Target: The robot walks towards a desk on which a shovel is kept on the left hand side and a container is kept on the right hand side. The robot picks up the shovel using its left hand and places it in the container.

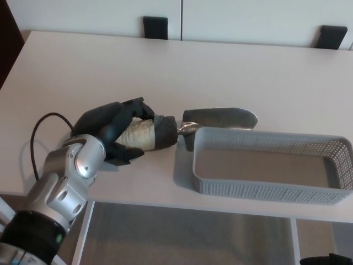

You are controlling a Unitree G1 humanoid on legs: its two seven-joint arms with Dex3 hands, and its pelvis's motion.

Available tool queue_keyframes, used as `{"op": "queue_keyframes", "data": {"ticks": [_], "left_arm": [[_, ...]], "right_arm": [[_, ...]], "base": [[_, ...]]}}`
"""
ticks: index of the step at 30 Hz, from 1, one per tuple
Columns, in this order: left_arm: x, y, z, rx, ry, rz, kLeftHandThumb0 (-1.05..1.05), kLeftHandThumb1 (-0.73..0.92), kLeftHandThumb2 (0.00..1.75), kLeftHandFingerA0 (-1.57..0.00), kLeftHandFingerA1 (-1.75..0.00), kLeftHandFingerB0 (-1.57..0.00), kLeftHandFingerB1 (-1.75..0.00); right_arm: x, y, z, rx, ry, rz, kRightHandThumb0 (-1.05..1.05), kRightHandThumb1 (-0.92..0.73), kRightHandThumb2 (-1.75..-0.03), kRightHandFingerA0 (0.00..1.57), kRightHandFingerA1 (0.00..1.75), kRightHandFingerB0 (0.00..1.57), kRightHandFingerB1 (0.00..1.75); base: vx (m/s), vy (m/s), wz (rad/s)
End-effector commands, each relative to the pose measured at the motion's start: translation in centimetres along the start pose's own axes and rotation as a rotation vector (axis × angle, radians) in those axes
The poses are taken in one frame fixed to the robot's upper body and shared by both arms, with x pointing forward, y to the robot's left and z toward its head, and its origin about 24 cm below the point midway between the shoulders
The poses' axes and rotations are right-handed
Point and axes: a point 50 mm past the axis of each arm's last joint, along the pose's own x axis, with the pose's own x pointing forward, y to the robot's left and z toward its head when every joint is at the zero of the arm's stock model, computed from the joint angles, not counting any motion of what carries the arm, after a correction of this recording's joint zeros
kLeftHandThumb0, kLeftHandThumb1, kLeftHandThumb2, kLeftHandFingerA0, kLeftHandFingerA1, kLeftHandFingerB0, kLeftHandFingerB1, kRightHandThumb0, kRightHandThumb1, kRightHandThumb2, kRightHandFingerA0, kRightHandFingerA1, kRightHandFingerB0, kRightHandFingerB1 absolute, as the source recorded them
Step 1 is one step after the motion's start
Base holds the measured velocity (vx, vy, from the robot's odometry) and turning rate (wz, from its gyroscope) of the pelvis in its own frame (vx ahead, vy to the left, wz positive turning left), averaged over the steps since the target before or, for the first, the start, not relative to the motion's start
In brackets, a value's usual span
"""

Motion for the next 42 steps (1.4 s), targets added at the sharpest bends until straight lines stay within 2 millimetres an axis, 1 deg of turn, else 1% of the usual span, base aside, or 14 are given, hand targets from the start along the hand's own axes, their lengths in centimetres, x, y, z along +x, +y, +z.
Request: {"op": "queue_keyframes", "data": {"ticks": [1,6,10,13,16,18,25,27,31,33,38,40,41,42], "left_arm": [[-0.6,-2.1,-1.8,0.010,0.037,-0.113,-0.04,0.81,0.60,-0.62,-1.51,-0.52,-1.22],[-0.8,-2.3,-2.0,-0.071,0.035,-0.066,-0.06,0.82,0.60,-0.63,-1.51,-0.51,-1.19],[-0.7,-1.7,-2.1,-0.307,0.052,0.013,-0.07,0.82,0.64,-0.64,-1.48,-0.61,-1.04],[-0.6,-1.2,-2.1,-0.458,0.058,0.083,-0.09,0.85,0.65,-0.82,-1.15,-0.73,-0.76],[-0.6,-0.9,-2.0,-0.705,0.050,0.146,-0.11,0.83,0.66,-0.73,-1.50,-0.67,-1.08],[-0.6,-0.7,-1.9,-1.018,0.079,0.176,-0.06,0.86,0.64,-0.69,-1.55,-0.68,-1.12],[-0.4,-0.4,-1.8,-1.345,0.135,0.280,-0.02,0.87,0.62,-0.75,-1.68,-0.58,-1.21],[-0.5,-0.2,-1.9,-1.335,0.130,0.297,-0.06,0.86,0.63,-0.68,-1.68,-0.62,-1.19],[-0.7,0.6,-1.2,-1.112,0.049,0.308,-0.02,0.83,0.67,-0.81,-1.58,-0.70,-1.15],[-0.9,1.1,-0.7,-1.049,0.007,0.312,-0.07,0.83,0.66,-0.73,-1.62,-0.70,-1.15],[-2.3,2.6,1.8,-0.731,-0.190,0.305,-0.12,0.86,0.66,-0.78,-1.65,-0.66,-1.24],[-2.6,2.8,2.3,-0.673,-0.231,0.304,-0.15,0.86,0.65,-0.78,-1.53,-0.70,-1.15],[-3.1,3.1,3.4,-0.560,-0.276,0.301,-0.23,0.82,0.67,-0.81,-1.45,-0.74,-0.97],[-3.6,3.3,4.1,-0.463,-0.332,0.309,-0.17,0.84,0.64,-0.82,-1.46,-0.74,-1.05]], "right_arm": [[-0.2,-0.4,0.2,-0.015,0.005,0.013,-0.26,-0.58,-0.56,0.60,0.52,0.46,0.43],[-0.2,-0.3,0.2,-0.012,0.014,0.014,-0.26,-0.57,-0.56,0.60,0.52,0.46,0.43],[-0.1,-0.3,0.2,-0.027,0.003,0.018,-0.26,-0.57,-0.56,0.60,0.53,0.47,0.44],[-0.1,-0.3,0.2,-0.021,0.005,0.022,-0.26,-0.58,-0.56,0.59,0.53,0.46,0.44],[-0.1,-0.3,0.2,-0.019,0.006,0.020,-0.27,-0.58,-0.56,0.60,0.53,0.46,0.44],[-0.1,-0.3,0.2,-0.024,0.005,0.020,-0.27,-0.58,-0.56,0.61,0.53,0.47,0.44],[-0.1,-0.2,0.3,-0.031,0.010,0.023,-0.27,-0.58,-0.57,0.60,0.52,0.47,0.43],[-0.1,-0.2,0.4,-0.035,0.005,0.027,-0.26,-0.59,-0.57,0.59,0.53,0.46,0.44],[-0.1,-0.4,0.4,-0.046,0.009,0.024,-0.26,-0.58,-0.57,0.59,0.52,0.46,0.43],[0.0,-0.4,0.6,-0.056,0.011,0.025,-0.27,-0.59,-0.57,0.59,0.51,0.46,0.43],[0.2,-0.5,0.8,-0.066,0.013,0.029,-0.27,-0.58,-0.57,0.60,0.52,0.46,0.43],[0.3,-0.5,0.7,-0.065,0.014,0.028,-0.27,-0.58,-0.57,0.60,0.52,0.46,0.43],[0.2,-0.4,0.6,-0.061,0.014,0.029,-0.27,-0.58,-0.57,0.61,0.53,0.47,0.44],[0.2,-0.4,0.7,-0.064,0.012,0.031,-0.27,-0.58,-0.57,0.60,0.53,0.46,0.44]], "base": [[0.00,0.000,0.00],[0.00,0.000,0.00],[0.00,0.000,0.00],[0.00,0.000,0.00],[0.00,0.000,0.00],[0.00,0.000,0.00],[0.00,0.000,0.00],[0.00,0.000,0.00],[0.00,0.000,0.00],[0.00,0.000,0.00],[0.00,0.000,0.00],[0.00,0.000,0.00],[0.00,0.000,0.00],[0.00,0.000,0.00]]}}
